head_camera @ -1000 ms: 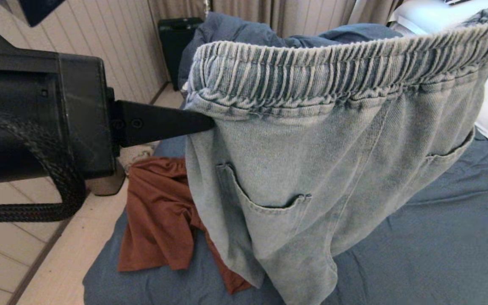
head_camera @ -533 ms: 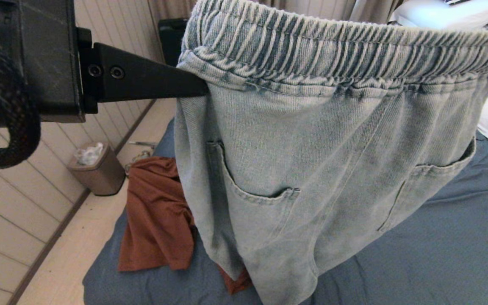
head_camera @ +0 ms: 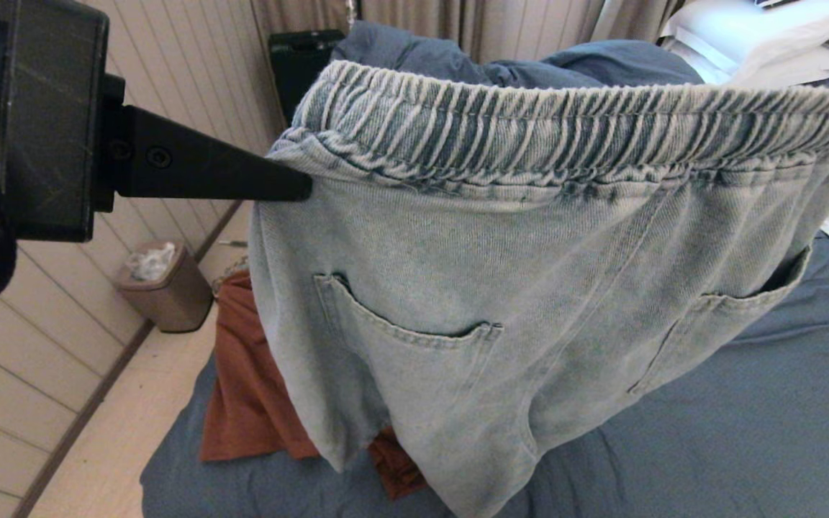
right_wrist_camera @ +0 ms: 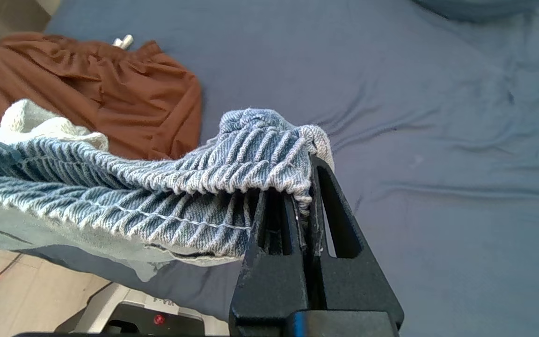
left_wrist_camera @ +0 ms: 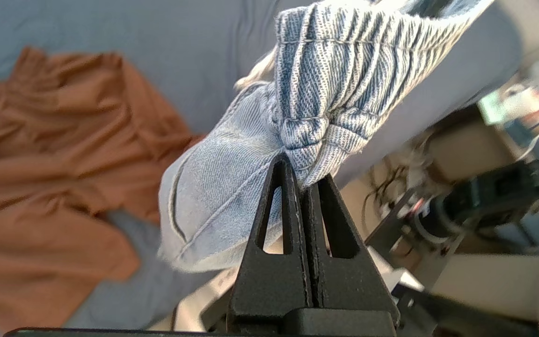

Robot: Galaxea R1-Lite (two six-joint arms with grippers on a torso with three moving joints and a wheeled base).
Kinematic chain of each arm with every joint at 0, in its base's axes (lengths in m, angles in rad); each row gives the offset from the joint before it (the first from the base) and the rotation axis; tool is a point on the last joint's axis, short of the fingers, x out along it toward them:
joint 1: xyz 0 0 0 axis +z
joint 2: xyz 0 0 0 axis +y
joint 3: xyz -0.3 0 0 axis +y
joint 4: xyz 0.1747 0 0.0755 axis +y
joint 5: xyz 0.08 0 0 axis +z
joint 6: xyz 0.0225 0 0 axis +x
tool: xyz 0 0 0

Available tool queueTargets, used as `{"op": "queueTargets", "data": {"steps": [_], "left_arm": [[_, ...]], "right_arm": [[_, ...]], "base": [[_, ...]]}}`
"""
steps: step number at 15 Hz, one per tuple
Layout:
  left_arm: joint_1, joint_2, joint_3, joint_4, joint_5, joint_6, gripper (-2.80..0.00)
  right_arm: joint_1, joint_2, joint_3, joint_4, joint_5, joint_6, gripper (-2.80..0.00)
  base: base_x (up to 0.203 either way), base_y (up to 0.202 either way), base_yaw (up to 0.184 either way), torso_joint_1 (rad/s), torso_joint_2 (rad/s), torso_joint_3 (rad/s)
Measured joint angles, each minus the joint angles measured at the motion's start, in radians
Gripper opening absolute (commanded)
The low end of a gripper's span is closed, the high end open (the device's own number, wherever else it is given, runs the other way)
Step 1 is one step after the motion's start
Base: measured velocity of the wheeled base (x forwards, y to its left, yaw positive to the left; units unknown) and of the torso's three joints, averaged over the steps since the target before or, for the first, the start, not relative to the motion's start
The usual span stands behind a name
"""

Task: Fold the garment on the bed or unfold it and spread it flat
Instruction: Unford the blue shorts

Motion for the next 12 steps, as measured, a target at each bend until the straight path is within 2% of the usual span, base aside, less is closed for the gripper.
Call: {"op": "queueTargets", "data": {"steps": [2, 5, 9, 12], "left_arm": [[0.0, 0.016, -0.035, 0.033, 0.02, 0.0, -2.8], [0.011, 0.056, -0.069, 0.025, 0.037, 0.0, -2.8], [0.02, 0.144, -0.12, -0.037, 0.041, -0.004, -2.8], [0.026, 0.234, -0.144, -0.101, 0.041, -0.009, -2.8]], "right_arm": [[-0.035, 0.007, 0.0, 0.0, -0.003, -0.007, -2.8], [-0.086, 0.041, 0.0, -0.019, -0.007, -0.021, -2.8], [-0.108, 0.123, 0.0, -0.108, -0.006, -0.024, -2.8], [-0.102, 0.18, 0.0, -0.168, 0.025, -0.013, -2.8]], "base": [[0.0, 0.0, 0.0, 0.0, 0.0, 0.0], [0.0, 0.0, 0.0, 0.0, 0.0, 0.0], [0.0, 0.0, 0.0, 0.0, 0.0, 0.0], [0.0, 0.0, 0.0, 0.0, 0.0, 0.0]]}}
